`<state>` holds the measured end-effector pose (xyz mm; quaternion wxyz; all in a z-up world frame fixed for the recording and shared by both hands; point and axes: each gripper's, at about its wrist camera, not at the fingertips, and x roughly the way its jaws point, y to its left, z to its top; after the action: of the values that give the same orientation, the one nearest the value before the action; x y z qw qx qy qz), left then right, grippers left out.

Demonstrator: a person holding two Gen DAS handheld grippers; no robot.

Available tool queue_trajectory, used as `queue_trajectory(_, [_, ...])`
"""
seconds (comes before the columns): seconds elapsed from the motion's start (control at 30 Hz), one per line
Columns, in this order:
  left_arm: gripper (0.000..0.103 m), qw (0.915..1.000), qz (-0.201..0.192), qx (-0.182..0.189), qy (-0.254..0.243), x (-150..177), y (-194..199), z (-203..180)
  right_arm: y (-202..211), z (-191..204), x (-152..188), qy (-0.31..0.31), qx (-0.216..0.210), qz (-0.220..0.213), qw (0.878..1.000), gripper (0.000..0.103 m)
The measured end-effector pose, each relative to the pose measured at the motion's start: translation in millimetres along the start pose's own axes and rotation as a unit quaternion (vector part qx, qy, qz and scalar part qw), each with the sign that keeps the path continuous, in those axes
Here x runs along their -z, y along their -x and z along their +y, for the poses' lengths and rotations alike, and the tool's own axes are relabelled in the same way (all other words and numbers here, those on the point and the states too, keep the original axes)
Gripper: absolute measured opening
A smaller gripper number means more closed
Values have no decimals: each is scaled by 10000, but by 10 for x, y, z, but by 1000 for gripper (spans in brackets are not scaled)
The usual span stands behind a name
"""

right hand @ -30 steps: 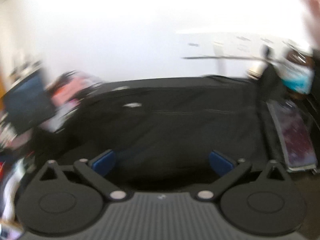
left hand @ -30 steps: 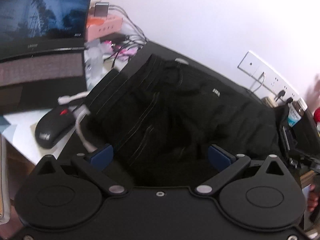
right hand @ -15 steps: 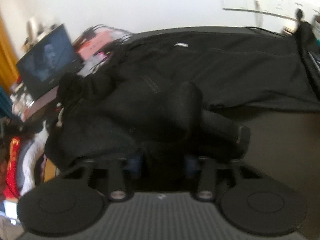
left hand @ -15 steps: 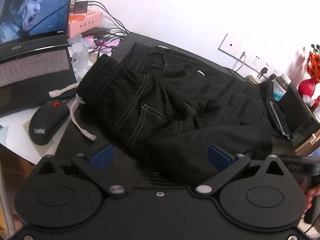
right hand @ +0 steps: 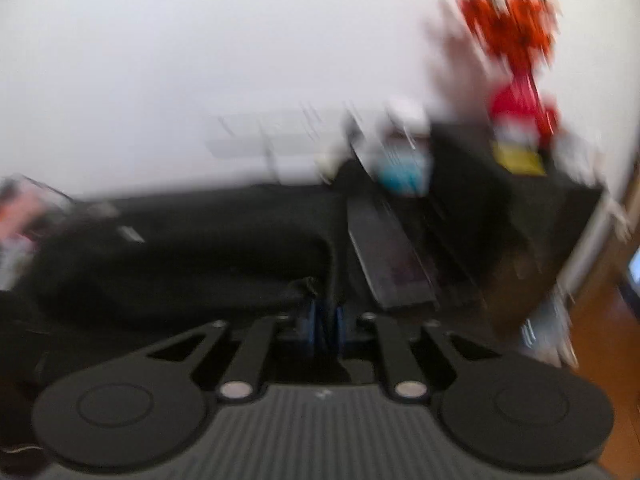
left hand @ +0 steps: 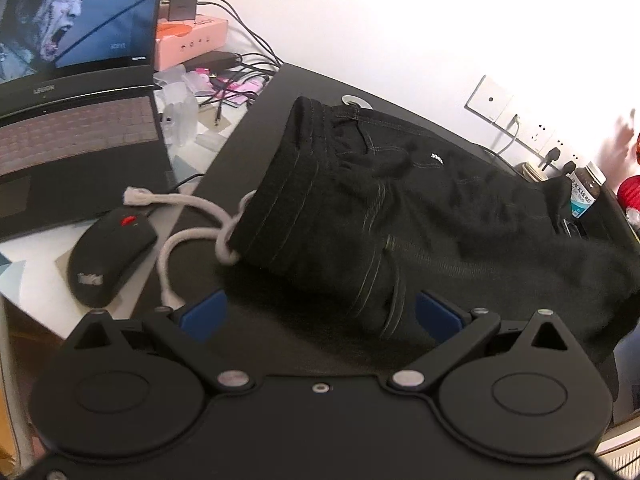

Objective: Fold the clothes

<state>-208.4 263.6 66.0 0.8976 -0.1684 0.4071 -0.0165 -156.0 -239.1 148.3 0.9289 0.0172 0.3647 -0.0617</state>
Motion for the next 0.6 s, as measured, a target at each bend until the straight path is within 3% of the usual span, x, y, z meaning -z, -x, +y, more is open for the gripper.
queue_trajectory(0.03, [103,10000,-5,17,23,-25,-27,-20,-75,1,-1,20,55,252,9997,17])
queue_trajectory(0.1, [103,10000,-23,-28,70,-69,-70,-31,-212,10,-3,82,184,705,9973,36])
queue_trajectory(0.13, [103,9999,-34,-77,95,-92,-91,-30,-184,57,-6,252,374,618,9971,50])
queue_trajectory(0.17, [103,9998,-45,-126,121,-114,-112,-29,-151,108,-14,431,548,514,9962,57])
queue_trajectory(0.27, [103,9993,-54,-227,279,-173,-161,19,44,328,-127,1113,553,-155,9921,57])
queue_trajectory(0.33, [103,9987,-17,-219,453,-211,-182,74,148,511,-254,1537,-308,-478,9865,60])
queue_trajectory(0.37, [103,9983,11,-217,540,-229,-190,96,181,630,-307,1749,-851,-548,9794,69])
queue_trajectory(0.43, [103,9964,89,-161,822,-259,-201,148,124,934,-345,2260,-1893,-427,9546,75])
queue_trajectory(0.53, [103,9901,223,108,1380,-293,-202,212,-125,1509,-291,3204,-2833,-326,9033,76])
queue_trajectory(0.6, [103,9837,321,299,1742,-318,-205,229,-365,1849,-245,3657,-2849,-178,8859,76])
